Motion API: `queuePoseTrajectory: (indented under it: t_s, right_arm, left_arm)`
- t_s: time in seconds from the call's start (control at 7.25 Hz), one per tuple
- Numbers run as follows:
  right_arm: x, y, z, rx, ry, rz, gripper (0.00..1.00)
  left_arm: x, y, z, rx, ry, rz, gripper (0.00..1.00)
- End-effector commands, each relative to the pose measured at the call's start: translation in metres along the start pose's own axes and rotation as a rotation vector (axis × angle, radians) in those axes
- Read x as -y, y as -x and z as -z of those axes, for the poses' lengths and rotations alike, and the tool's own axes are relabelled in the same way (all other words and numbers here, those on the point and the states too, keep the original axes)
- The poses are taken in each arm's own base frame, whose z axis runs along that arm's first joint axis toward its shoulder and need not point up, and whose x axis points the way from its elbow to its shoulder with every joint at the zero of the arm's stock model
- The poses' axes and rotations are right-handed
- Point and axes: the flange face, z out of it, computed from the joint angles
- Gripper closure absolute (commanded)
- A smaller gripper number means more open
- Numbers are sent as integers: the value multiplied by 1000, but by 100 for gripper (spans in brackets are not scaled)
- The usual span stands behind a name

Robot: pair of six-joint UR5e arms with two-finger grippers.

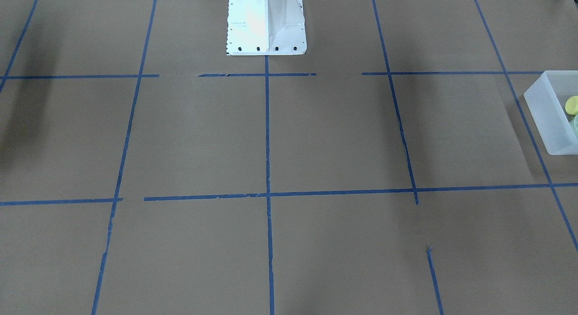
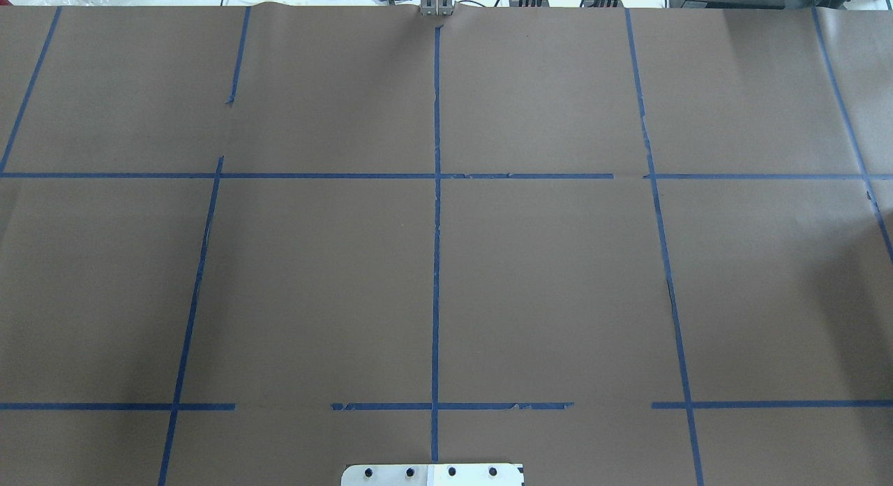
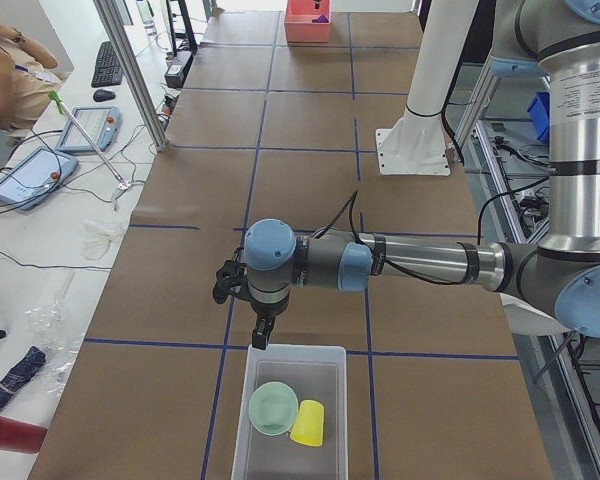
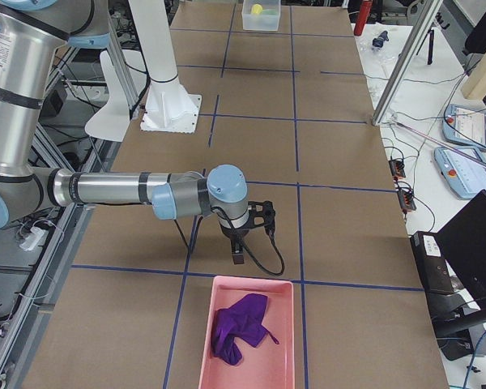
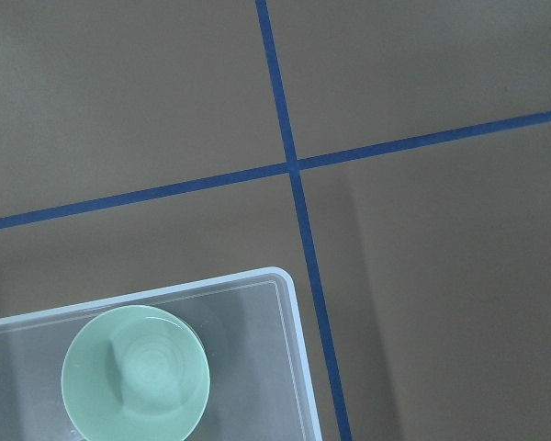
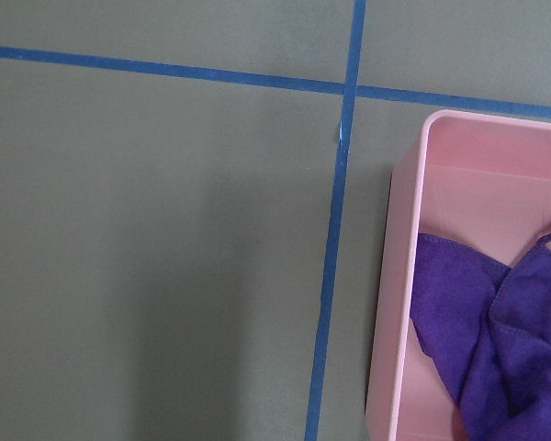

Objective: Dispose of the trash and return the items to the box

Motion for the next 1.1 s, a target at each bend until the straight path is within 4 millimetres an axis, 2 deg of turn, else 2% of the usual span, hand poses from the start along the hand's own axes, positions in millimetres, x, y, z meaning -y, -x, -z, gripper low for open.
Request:
queuePoseTrajectory:
  t_s: [0.0, 0.97]
  right_arm:
    - [1, 0, 1, 0, -1, -3, 0]
    - [-3, -2, -1, -5, 4, -31, 0]
  left_arm:
    - [0, 0, 0, 0, -1, -1, 0]
    - [-1, 1, 1, 1, -2, 2, 0]
